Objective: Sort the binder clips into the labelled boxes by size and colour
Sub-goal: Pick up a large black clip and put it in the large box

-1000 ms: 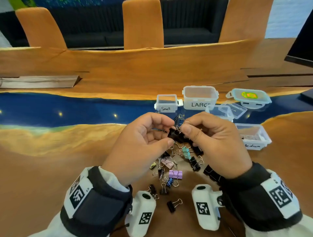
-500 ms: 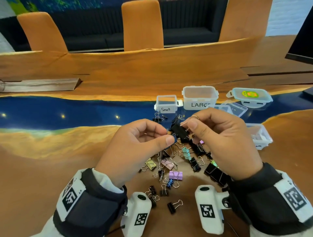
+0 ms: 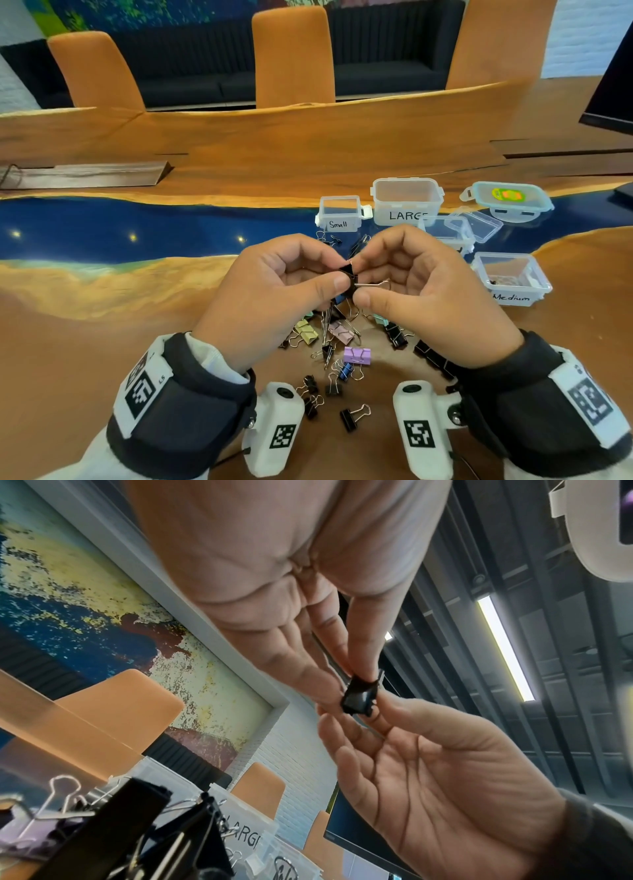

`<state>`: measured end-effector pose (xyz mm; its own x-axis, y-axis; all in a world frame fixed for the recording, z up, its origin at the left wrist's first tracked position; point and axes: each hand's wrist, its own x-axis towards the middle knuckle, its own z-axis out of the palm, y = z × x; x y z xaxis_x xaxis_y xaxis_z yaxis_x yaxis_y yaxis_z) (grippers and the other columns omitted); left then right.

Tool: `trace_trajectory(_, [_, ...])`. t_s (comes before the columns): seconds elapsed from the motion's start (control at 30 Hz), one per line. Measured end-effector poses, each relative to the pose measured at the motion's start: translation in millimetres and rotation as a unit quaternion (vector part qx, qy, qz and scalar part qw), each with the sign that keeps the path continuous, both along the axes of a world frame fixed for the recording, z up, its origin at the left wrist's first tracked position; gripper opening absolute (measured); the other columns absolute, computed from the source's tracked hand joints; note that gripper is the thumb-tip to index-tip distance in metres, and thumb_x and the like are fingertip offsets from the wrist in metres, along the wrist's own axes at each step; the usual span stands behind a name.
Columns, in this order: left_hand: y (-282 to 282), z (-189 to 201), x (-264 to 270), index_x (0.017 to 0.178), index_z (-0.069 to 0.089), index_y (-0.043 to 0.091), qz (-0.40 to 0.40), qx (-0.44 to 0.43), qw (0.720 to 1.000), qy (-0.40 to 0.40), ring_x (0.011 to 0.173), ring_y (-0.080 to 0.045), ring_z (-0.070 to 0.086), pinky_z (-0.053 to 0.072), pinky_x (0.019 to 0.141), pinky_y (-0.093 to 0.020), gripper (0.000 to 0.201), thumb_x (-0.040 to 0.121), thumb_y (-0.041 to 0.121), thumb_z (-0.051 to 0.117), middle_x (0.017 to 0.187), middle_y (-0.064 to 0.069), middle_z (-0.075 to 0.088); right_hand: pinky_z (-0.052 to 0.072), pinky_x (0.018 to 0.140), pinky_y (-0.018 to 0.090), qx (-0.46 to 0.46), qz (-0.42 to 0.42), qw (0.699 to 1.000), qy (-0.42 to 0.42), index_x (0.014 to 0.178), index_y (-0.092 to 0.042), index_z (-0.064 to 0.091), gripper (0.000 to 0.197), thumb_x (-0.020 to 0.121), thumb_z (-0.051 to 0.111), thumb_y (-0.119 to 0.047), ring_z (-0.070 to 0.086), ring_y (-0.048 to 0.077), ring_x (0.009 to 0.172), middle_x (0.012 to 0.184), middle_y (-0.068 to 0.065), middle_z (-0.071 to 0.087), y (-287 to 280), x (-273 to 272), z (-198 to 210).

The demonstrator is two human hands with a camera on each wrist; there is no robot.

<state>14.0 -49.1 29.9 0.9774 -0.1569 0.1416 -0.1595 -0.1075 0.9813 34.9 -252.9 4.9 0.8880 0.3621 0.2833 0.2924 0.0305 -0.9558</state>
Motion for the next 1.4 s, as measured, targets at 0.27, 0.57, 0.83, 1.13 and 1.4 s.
trace_trajectory(0.27, [6.0,3.2,-4.3,0.099,0.078,0.035,-0.076,0.089,0.993,-0.025,0.084,-0.009,0.067,0.053,0.067,-0.023,0.026,0.091,0.011,0.072,0.097,0.007,0.075,0.059,0.08,0.044,-0.039,-0.022,0.999,0.016,0.112,-0.017,0.066,0.052,0.065,0.089,-0.018,0.068,0.029,0.082,0.087,0.01,0.07,0.5,-3.5,5.9])
trace_trajectory(0.57, [12.0,-7.3,1.9,0.093,0.078,0.029,0.024,0.05,0.998,0.009,0.079,-0.012,0.067,0.057,0.064,-0.025,0.024,0.084,0.007,0.077,0.088,0.0,0.073,0.057,0.079,0.023,-0.226,-0.126,0.966,-0.028,0.099,-0.033,0.069,0.035,0.069,0.086,-0.03,0.067,0.003,0.087,0.092,-0.01,0.07,-29.2,5.2,35.2])
trace_trajectory(0.83, [25.7,-14.0,3.2,0.093,0.076,0.02,0.047,-0.02,0.997,0.064,0.078,-0.016,0.067,0.061,0.065,-0.028,0.02,0.084,0.002,0.073,0.091,-0.013,0.072,0.041,0.096,0.03,-0.616,-0.139,0.772,0.078,0.131,-0.04,0.052,0.079,0.063,0.092,-0.037,0.051,0.011,0.119,0.135,-0.011,0.055,-139.1,72.0,34.9])
trace_trajectory(1.13, [27.4,-14.2,2.7,0.091,0.077,0.018,0.049,-0.035,0.996,0.07,0.077,-0.017,0.067,0.061,0.065,-0.026,0.021,0.07,0.014,0.077,0.091,-0.012,0.073,0.046,0.094,0.03,-0.678,-0.121,0.722,0.065,0.134,-0.039,0.049,0.082,0.063,0.09,-0.036,0.054,0.011,0.11,0.129,-0.012,0.058,-163.0,76.8,13.2])
trace_trajectory(1.4, [14.0,12.0,2.3,0.103,0.073,0.02,0.009,0.011,0.999,0.049,0.078,-0.015,0.069,0.057,0.064,-0.023,0.031,0.079,0.001,0.076,0.088,-0.004,0.075,0.043,0.081,0.001,-0.511,-0.088,0.854,-0.03,0.125,-0.053,0.05,0.082,0.056,0.093,-0.04,0.053,-0.016,0.104,0.117,-0.032,0.053,-108.6,14.3,53.1])
